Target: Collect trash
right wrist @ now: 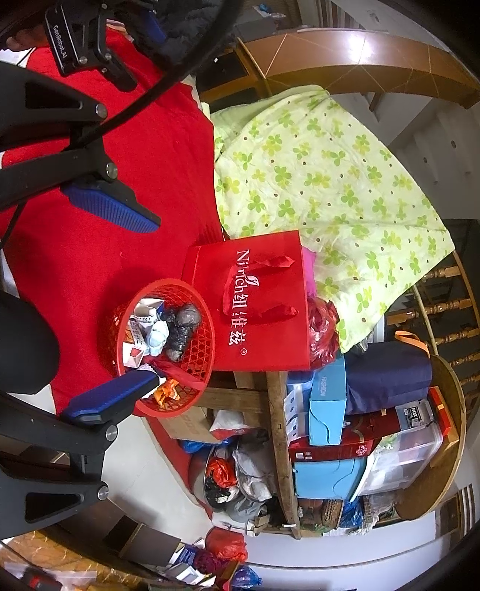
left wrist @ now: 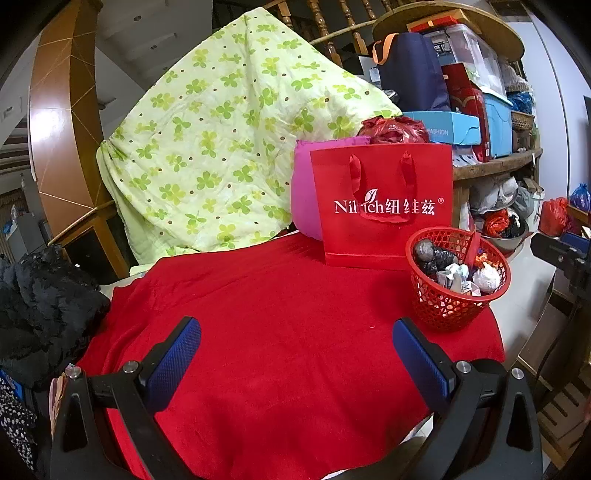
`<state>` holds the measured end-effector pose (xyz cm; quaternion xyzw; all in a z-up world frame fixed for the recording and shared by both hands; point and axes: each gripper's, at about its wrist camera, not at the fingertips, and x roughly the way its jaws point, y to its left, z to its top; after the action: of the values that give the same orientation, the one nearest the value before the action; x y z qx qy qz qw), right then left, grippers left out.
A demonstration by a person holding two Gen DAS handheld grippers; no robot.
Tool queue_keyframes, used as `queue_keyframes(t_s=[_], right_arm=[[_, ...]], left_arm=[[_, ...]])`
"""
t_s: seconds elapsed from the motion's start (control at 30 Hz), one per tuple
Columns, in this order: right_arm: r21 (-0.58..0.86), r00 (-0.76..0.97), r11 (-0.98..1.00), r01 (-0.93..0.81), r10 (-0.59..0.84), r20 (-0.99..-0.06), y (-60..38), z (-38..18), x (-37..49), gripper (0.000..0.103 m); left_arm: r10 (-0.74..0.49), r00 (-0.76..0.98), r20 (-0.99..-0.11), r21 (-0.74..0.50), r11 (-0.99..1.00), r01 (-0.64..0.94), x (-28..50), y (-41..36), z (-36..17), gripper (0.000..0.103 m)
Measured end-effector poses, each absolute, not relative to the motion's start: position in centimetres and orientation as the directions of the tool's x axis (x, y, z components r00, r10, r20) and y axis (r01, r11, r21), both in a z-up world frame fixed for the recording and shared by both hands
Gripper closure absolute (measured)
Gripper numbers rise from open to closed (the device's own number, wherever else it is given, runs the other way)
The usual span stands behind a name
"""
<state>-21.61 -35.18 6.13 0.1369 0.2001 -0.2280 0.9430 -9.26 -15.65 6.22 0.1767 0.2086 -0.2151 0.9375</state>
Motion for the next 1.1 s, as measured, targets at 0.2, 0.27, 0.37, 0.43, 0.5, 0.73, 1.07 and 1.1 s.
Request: queue_keyframes(t_s=[0.2, 0.27, 0.37, 0.43, 0.5, 0.73, 1.07, 1.1], right_arm=[[0.168, 0.812, 0.857, 0.488, -0.374, -0.449, -35.9, 5.8, -20.5, 0.023], [0.166, 0.809, 0.856, 0.49, -0.376, -0.451, -36.1, 5.7, -20.1, 0.023], [0.165, 0.807, 0.855, 0.492, -0.376, -0.455, -36.3, 5.6, -19.6, 0.023], [0.166, 0.805, 0.854, 0.493, -0.375, -0.459, -36.6, 5.4, -19.3, 0.023], [0.166, 0.803, 0.853, 0.495, -0.376, -0.462, -36.8, 5.2, -19.1, 0.023], [0.163, 0.79, 0.846, 0.507, -0.381, -0.481, -37.6, 4.2, -18.4, 0.023], [0.173, 0.777, 0.835, 0.523, -0.384, -0.499, -39.4, 3.2, -17.4, 0.023], [0.172, 0.775, 0.833, 0.526, -0.386, -0.5, -39.5, 3.1, -17.4, 0.023]], left_arm=[[-0.319, 0.816, -0.483, 0.243, 0.846, 0.475, -8.0, -16.1, 5.9, 0.0], [-0.315, 0.816, -0.485, 0.245, 0.847, 0.472, -7.6, -16.3, 5.8, 0.0], [-0.312, 0.816, -0.487, 0.247, 0.847, 0.471, -7.0, -16.6, 5.9, 0.0], [-0.311, 0.816, -0.488, 0.251, 0.845, 0.472, -6.7, -16.8, 5.9, 0.0], [-0.313, 0.815, -0.487, 0.257, 0.841, 0.476, -6.4, -16.9, 5.9, 0.0], [-0.324, 0.807, -0.493, 0.279, 0.821, 0.499, -5.3, -18.7, 5.8, 0.0], [-0.334, 0.792, -0.512, 0.291, 0.8, 0.525, -4.3, -21.2, 5.1, 0.0], [-0.335, 0.79, -0.513, 0.291, 0.798, 0.527, -4.3, -21.4, 5.1, 0.0]])
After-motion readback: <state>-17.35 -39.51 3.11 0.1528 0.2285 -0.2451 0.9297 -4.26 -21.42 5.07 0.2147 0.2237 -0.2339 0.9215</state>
